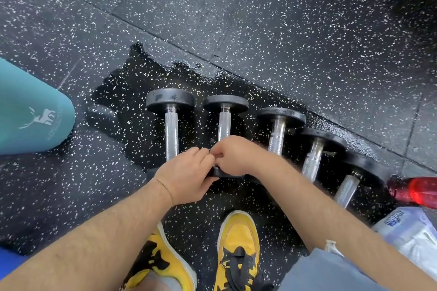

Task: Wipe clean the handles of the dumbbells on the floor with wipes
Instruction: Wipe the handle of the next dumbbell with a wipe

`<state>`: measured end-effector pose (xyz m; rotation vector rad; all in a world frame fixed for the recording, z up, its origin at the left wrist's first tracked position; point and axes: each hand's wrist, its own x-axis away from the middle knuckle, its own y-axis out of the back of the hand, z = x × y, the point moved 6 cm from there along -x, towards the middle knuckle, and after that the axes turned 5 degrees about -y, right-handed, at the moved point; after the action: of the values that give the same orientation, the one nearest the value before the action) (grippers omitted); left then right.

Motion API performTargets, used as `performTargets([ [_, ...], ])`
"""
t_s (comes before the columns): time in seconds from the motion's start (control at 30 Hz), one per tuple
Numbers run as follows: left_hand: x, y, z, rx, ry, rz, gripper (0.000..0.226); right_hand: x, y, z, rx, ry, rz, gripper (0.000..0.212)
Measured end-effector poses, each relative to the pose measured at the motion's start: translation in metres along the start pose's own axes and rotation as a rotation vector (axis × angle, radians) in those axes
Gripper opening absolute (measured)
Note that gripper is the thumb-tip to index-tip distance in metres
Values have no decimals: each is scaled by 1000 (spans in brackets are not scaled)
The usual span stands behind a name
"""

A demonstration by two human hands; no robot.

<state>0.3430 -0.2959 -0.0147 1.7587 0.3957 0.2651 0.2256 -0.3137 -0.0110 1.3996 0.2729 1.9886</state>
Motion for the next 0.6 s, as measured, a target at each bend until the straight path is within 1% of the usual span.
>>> performTargets([
  [0.03,0,-2,1,19,7,13,32,-2,-1,6,34,6,-5,28],
  [0.13,0,-5,3,36,29,35,37,-6,0,11,78,8,-24,21],
  [0.27,-1,-4,2,11,19,15,36,-1,4,-3,-51,-35,-73,13],
  [0.37,-2,-2,2,22,17,-14,32,6,2,-21,-154,-107,-52,6],
  [0.47,-2,-2,2,38,24,-22,31,15,-1,-37,-225,-186,-39,10],
  [0.6,-2,-1,2,53,26,-20,32,18,-9,-47,-224,-253,-71,24],
])
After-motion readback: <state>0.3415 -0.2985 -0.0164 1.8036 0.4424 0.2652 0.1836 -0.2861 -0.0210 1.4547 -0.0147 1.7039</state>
